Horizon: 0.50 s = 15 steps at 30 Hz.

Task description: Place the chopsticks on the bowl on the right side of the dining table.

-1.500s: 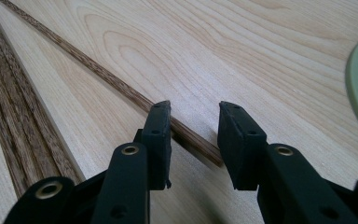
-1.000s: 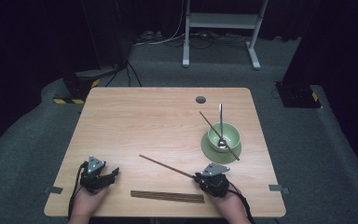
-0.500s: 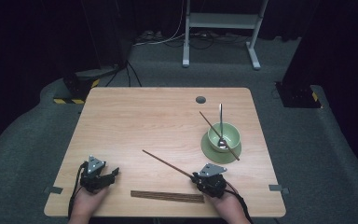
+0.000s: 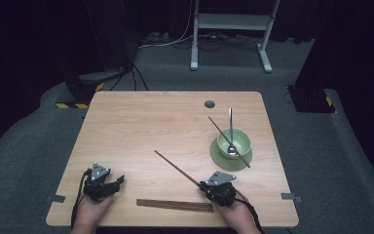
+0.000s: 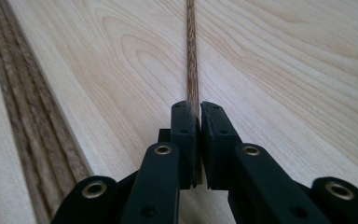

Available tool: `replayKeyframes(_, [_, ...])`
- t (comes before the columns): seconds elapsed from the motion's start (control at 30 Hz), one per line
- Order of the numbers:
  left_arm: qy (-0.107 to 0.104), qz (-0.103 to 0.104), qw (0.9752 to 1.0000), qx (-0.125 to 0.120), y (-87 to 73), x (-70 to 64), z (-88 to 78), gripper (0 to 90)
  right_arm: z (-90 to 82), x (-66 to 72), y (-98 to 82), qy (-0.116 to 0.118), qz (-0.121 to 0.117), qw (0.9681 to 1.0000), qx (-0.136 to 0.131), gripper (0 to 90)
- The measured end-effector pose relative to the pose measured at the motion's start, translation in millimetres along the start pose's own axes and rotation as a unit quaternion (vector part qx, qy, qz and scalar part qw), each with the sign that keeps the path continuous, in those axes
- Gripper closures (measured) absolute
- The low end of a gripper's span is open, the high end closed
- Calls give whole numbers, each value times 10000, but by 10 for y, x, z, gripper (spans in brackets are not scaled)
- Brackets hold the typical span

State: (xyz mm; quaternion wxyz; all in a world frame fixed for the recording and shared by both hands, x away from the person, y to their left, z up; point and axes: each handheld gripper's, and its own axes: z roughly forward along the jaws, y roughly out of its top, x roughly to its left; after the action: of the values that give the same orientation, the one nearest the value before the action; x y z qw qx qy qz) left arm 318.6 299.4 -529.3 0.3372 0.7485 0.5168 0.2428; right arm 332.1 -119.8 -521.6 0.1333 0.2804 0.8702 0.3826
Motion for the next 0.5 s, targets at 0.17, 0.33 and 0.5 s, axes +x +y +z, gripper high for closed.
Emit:
replayKeyframes(0.17, [-13,-11,10000,0,0,3,2,354,-80,39,44,-50,-235,9997,-102,844])
replayKeyframes(0.33, [-9,-6,10000,1,1,3,1,354,-134,28,73,-109,-213,9994,-237,845])
replayKeyframes(0.5, [-7,-23,10000,0,2,6,4,353,-214,6,97,-180,-233,9987,-409,845])
